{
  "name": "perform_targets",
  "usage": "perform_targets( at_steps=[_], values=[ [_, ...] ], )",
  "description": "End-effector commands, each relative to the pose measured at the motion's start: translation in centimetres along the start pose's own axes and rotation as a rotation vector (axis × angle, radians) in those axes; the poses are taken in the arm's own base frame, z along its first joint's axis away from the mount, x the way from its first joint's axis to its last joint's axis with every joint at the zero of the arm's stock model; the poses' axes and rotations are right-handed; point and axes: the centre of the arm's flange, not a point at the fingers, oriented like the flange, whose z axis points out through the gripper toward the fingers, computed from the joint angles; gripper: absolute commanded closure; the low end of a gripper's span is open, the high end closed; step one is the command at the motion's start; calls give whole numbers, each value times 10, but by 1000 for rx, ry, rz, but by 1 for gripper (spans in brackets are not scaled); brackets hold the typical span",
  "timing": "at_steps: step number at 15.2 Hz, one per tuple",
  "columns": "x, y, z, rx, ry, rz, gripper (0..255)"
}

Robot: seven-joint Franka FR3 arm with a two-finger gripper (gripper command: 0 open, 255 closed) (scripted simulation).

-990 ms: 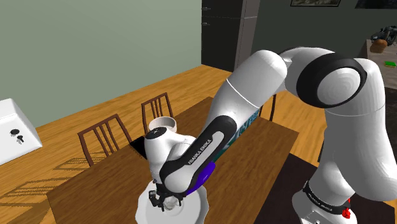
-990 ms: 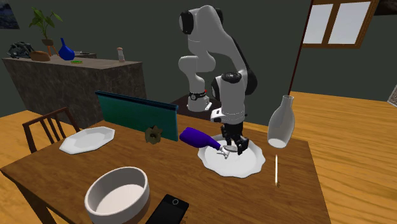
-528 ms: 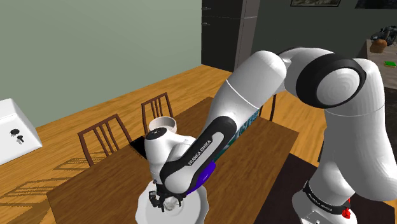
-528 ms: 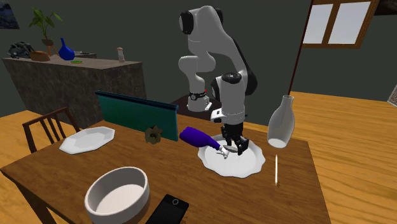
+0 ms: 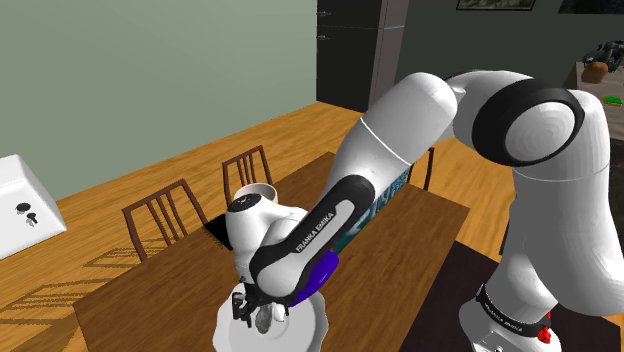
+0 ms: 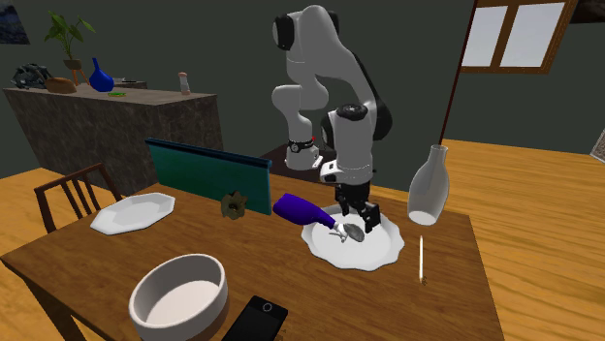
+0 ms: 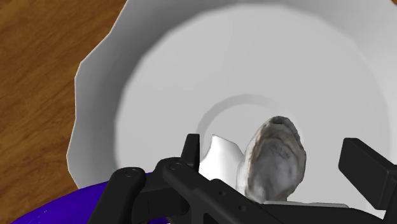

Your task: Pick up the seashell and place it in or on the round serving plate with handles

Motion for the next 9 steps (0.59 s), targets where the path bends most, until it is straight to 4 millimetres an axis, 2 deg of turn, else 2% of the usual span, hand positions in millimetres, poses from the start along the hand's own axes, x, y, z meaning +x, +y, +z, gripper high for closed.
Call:
perform_targets(
  at_steps=[1,2,9],
  values=[
    [0,0,-23,0,0,0,0],
    [0,0,-34,0,0,0,0],
    [0,0,-34,0,0,0,0]
  ],
)
